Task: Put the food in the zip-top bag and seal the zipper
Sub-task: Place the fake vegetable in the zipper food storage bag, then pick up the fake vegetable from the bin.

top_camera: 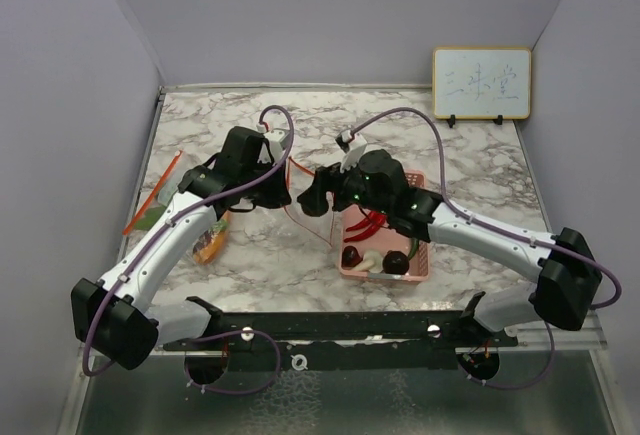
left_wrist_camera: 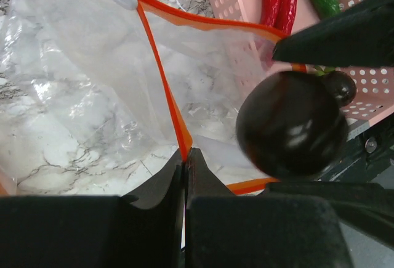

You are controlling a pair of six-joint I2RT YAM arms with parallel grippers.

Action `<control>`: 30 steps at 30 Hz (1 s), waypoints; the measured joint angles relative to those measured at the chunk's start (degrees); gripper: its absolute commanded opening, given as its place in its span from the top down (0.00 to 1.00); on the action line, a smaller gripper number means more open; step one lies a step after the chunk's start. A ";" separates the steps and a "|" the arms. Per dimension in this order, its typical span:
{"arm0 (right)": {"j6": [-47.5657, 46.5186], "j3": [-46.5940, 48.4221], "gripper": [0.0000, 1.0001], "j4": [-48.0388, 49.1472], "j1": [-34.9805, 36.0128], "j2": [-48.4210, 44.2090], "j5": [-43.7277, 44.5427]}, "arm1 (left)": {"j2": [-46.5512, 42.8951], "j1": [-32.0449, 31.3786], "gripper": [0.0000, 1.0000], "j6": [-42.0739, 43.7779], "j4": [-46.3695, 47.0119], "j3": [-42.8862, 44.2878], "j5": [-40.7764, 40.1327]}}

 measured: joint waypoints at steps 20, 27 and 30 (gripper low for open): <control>16.20 -1.44 0.04 -28.33 -1.07 -7.04 26.75 | -1.27 0.00 1.00 -0.22 0.52 -0.24 1.07; 20.57 -5.40 0.09 -30.77 -6.97 -1.22 26.80 | -2.86 0.00 1.00 -0.20 0.74 -1.53 1.73; 20.85 -6.71 0.11 -29.11 -9.90 2.36 25.44 | -3.02 0.00 1.00 -0.17 0.94 -1.68 1.97</control>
